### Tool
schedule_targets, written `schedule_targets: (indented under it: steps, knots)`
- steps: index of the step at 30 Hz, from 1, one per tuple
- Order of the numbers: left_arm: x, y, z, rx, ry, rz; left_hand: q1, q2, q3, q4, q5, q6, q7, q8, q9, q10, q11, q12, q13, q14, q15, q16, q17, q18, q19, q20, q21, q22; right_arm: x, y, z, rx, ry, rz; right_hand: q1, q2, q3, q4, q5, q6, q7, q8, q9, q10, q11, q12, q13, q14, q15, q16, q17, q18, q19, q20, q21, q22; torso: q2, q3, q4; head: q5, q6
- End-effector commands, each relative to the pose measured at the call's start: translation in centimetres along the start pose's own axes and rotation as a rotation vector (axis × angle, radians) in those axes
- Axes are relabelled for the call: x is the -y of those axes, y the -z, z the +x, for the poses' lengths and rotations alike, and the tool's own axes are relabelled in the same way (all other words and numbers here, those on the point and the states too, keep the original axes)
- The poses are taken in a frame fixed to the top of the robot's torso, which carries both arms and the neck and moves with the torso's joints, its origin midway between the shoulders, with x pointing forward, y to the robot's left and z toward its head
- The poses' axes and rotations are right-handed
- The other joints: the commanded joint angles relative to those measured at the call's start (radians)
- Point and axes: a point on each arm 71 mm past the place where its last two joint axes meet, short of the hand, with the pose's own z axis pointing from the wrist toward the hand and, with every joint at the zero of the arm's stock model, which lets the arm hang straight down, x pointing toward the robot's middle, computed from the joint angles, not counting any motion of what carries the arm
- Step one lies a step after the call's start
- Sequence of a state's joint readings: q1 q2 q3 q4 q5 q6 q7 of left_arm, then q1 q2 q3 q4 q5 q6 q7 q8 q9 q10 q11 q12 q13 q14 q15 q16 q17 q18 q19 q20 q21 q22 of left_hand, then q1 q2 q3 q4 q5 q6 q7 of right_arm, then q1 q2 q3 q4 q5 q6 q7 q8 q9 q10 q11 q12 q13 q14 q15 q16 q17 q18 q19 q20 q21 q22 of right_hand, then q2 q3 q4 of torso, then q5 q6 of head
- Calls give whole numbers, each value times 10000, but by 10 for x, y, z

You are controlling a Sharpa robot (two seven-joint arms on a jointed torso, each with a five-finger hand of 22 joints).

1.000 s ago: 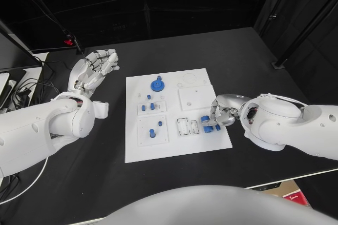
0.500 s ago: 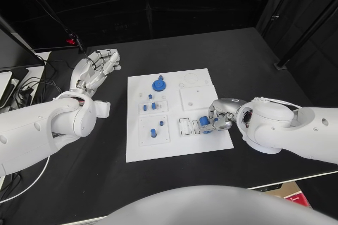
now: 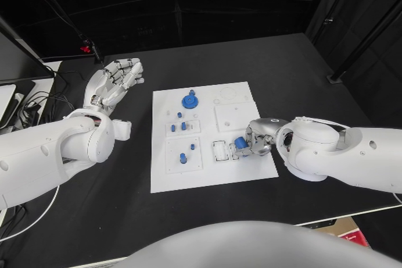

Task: Assemble the parts on the task board

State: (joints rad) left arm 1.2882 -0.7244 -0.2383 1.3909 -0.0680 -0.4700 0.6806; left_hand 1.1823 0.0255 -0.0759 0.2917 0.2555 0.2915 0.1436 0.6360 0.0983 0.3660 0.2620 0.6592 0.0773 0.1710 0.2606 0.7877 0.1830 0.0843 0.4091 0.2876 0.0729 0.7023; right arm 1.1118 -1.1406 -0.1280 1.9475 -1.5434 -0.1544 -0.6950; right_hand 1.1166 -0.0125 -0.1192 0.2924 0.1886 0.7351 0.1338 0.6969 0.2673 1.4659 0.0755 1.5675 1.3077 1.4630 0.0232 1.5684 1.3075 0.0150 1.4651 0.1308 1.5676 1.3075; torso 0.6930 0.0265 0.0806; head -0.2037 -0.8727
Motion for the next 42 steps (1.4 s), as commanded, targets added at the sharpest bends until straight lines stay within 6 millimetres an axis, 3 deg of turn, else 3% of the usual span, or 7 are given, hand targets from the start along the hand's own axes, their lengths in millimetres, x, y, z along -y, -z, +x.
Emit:
schedule_targets:
  steps: [1, 6, 18, 22, 25, 34, 42]
  knots:
    - [7, 0, 1, -72, 93, 871, 12, 122, -47, -2, 43, -75, 1530, 52, -9, -74, -7, 58, -8, -56, 13, 45, -8, 18, 40, 30, 50, -9, 6, -2, 7, -211, 158, 634, 5, 91, 62, -14, 1, -91, 21, -86, -143, 1049, -48, 33, 2631, 1078, -72, 24, 2633, -150, 1057, -44, 32, 2633, 3, 14, 6, -1, 1]
    - [7, 0, 0, -54, 80, 857, 12, 122, -47, -2, 43, -75, 1530, 52, -9, -74, -7, 58, -8, -56, 13, 45, -8, 18, 40, 30, 50, -9, 5, -2, 8, -187, 99, 572, -55, 166, 19, 0, 38, -161, 32, -139, -164, 1049, -40, 33, 2631, 1078, -72, 24, 2633, -150, 1057, -47, 32, 2633, 3, -3, -25, 3, 1]
    - [6, 0, 0, -62, 89, 835, 12, 122, -47, -2, 43, -75, 1530, 52, -9, -74, -7, 58, -8, -56, 13, 45, -8, 18, 40, 30, 50, -9, 3, -4, 9, -242, -108, 484, -8, 340, -102, -21, 334, -460, 83, -428, -336, 1049, 3, 33, 2631, 1078, -45, 24, 2633, -150, 1057, -29, 32, 2633, 1, 7, -3, -46, 1]
    - [6, 0, 0, -56, 84, 822, 12, 122, -47, -2, 43, -75, 1530, 52, -9, -74, -7, 58, -8, -56, 13, 45, -8, 18, 40, 30, 50, -9, 3, -4, 10, -325, -243, 449, 901, 725, 172, -210, 720, -641, 90, -829, -593, 1049, 22, 33, 2631, 1078, -19, 24, 2633, -150, 1057, -2, 32, 2633, 2, 5, 4, -47, 1]
    - [6, 0, 0, -57, 85, 812, 12, 122, -47, -2, 44, -75, 1530, 53, -9, -74, -7, 58, -8, -56, 13, 45, -8, 18, 40, 30, 50, -9, 3, -4, 10, -394, -550, 402, 1705, 999, 513, -348, 700, -535, 102, -1320, -895, 1049, 26, 33, 2631, 1078, -30, 24, 2633, -150, 1057, 0, 32, 2633, 5, 1, -7, -34, 1]
    - [6, 0, -1, -45, 69, 792, 21, 135, -59, 0, 49, -83, 1531, 63, -17, -83, -7, 70, -16, -61, 14, 59, -26, 16, 35, 30, 49, -14, 5, -2, 12, -589, -2540, 306, 2730, 1010, 1264, -591, 437, 508, 206, -2498, -1518, 1049, 105, 33, 2631, 1078, 47, 24, 2633, -150, 1057, 42, 32, 2633, -1, 2, -14, -33, 1]
    - [4, -1, 0, -47, 64, 724, 25, 141, -64, 0, 51, -86, 1531, 67, -20, -86, -7, 76, -19, -63, 14, 66, -33, 15, 35, 30, 49, -13, 8, 2, 9, -263, -3932, 254, 2908, 923, 1723, -641, 613, 1217, 256, -3119, -1764, 1049, 159, 33, 2631, 1078, 102, 24, 2633, -150, 1057, 108, 32, 2633, -1, 7, -13, 9, 1]
